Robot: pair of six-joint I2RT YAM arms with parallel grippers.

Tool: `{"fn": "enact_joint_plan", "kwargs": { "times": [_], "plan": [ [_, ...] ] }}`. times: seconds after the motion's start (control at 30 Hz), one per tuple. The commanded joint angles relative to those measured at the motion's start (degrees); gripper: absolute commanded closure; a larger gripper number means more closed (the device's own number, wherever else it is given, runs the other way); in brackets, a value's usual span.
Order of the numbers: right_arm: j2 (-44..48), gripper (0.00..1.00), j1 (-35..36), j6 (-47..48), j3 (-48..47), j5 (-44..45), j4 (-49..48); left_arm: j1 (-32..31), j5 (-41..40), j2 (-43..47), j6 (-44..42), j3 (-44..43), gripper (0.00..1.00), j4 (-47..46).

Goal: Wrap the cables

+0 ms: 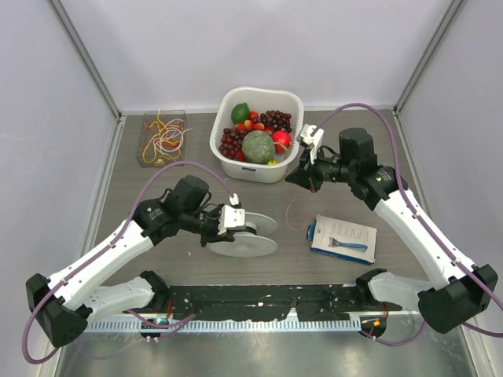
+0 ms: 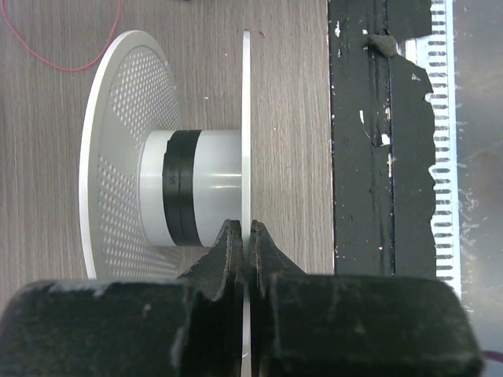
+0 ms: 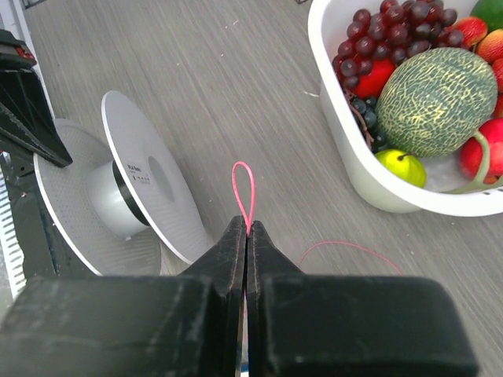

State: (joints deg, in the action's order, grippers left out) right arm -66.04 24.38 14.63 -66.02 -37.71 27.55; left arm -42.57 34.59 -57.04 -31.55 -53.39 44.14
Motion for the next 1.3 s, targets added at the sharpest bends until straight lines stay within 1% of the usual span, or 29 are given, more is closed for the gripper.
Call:
{"fn": "enact_joint_plan", "kwargs": {
  "times": [0.0,0.1,0.23,0.33,0.47,0.57,0.63,0.73,0.77,0.8,0.87,0.9,0.93,0.97,1.03,1.07,1.1,1.17,1.27],
  "plan": [
    [0.56,0.99,0.75,0.92,0.98,-1.49,0.22,-1.03,-2.51,-1.41,-5.19,-2.42,1.00,3.85],
    [0.56,0.99,0.76,1.10,0.89,-1.49,0.31,-1.12,-1.81,-1.76,-4.66,-3.30,1.00,3.94],
    [0.21,0.99,0.84,1.27,0.54,-1.84,0.22,-1.03,-0.23,-1.76,-4.40,-4.01,0.98,4.29],
    [-0.14,0.99,0.84,1.54,0.36,-2.27,0.14,-1.11,1.18,-1.24,-4.40,-4.10,0.92,4.29],
    [-0.75,0.99,1.19,2.85,-0.25,-2.72,0.66,-1.11,2.15,-0.62,-5.27,-4.53,0.83,4.46],
    [-1.37,0.99,1.28,4.17,-1.04,-2.89,1.63,-1.03,2.59,0.26,-3.61,-5.15,0.68,4.20],
    [-1.63,0.99,1.46,4.44,-1.48,-2.89,1.98,-0.94,2.76,1.31,-1.42,-6.46,0.55,3.76],
    [-1.55,0.99,2.16,4.44,-1.92,-3.33,2.51,-0.24,2.50,4.20,4.28,-8.48,0.40,0.61],
    [-1.37,0.99,2.51,4.44,-2.18,-3.33,2.59,0.11,1.98,5.00,7.09,-9.01,0.37,-0.53],
    [-1.28,0.99,3.12,4.35,-2.18,-3.33,2.68,0.72,1.02,5.70,8.16,-9.63,0.36,-1.59],
    [-1.28,0.99,4.70,4.35,-2.18,-2.89,2.51,3.26,-1.18,6.23,12.11,-10.33,0.32,-3.00],
    [-1.46,0.99,5.32,4.61,-2.18,-2.46,2.51,5.80,-1.10,6.15,12.74,-10.42,0.30,-3.01],
    [-1.63,0.99,6.89,4.79,-2.18,-1.84,2.59,8.79,0.55,5.80,12.83,-10.51,0.28,-2.49],
    [-1.90,0.99,7.69,5.23,-2.18,-1.49,2.51,12.56,4.57,5.27,12.74,-10.16,0.27,-1.78],
    [-2.42,0.99,10.42,5.67,-2.18,0.44,2.42,18.98,9.25,3.61,13.35,-9.46,0.25,-1.43],
    [-2.69,0.99,12.51,5.58,-2.36,1.49,2.51,21.71,11.36,2.73,13.01,-9.02,0.25,-1.25],
    [-3.12,0.99,13.14,5.58,-2.45,1.68,2.51,23.65,12.94,2.20,11.96,-8.32,0.25,-1.34],
    [-3.57,0.99,14.73,4.45,-2.01,2.03,1.90,25.86,14.97,1.84,9.24,-6.39,0.25,-2.47],
    [-4.44,0.99,17.44,3.74,-1.48,2.47,1.63,25.87,18.05,2.37,5.02,-2.17,0.27,-6.77]
  ]
}}
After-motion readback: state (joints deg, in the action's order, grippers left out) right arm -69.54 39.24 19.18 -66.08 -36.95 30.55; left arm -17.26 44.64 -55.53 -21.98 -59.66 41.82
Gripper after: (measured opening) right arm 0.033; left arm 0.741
